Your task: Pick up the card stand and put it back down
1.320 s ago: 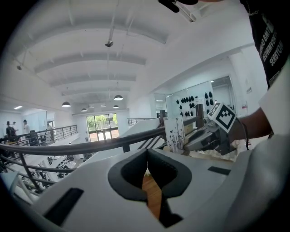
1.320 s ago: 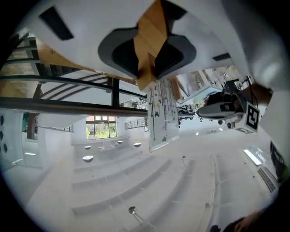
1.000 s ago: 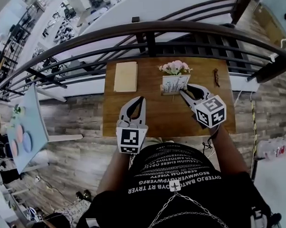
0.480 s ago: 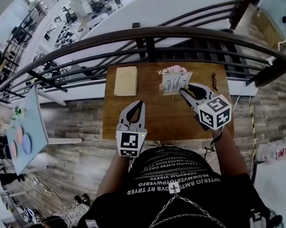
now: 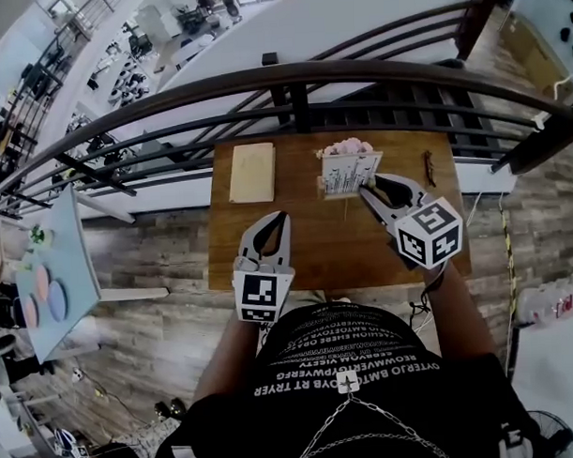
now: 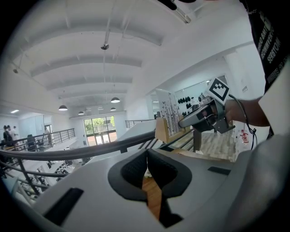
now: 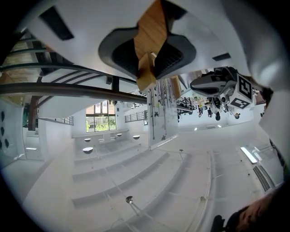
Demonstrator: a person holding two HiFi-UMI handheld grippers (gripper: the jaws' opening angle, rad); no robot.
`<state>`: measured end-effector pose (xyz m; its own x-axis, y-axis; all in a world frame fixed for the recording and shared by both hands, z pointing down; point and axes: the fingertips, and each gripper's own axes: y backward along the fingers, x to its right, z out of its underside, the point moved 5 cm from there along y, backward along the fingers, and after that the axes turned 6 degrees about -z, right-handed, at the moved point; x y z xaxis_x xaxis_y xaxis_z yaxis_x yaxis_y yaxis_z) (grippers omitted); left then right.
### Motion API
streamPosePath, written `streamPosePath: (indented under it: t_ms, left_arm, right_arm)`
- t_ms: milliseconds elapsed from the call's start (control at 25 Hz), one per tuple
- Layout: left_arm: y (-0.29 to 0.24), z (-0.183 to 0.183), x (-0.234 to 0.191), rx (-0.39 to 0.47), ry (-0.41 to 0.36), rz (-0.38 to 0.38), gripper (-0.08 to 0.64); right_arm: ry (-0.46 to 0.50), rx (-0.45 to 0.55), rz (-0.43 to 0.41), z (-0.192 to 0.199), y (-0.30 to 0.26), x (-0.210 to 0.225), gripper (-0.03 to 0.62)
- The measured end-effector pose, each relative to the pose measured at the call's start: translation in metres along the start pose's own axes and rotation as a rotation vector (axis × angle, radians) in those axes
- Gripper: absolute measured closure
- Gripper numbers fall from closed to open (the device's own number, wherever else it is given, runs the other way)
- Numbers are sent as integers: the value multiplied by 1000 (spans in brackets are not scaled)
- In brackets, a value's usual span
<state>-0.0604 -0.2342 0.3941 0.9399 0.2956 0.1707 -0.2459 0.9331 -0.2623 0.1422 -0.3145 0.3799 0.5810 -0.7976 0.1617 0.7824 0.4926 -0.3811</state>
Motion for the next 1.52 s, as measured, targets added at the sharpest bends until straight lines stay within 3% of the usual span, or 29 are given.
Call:
streamPosePath:
  t_ms: [200,720,1160,1520]
  left_arm:
    - [-12,0,-9,-10,-1,4,532]
    - [-47,9,-45,-49,12,0,532]
    - [-80,24,-64,-115,28,14,532]
    - [-86,42,-70,-165,33,14,532]
  right_arm:
    - [-16,-4,20,12,-13,15,475]
    - [-128,-47,53,87,-69,48,476]
    - [-127,-145,63,142,-112,66,477]
    - [-183,-248,60,214,-146,73,479]
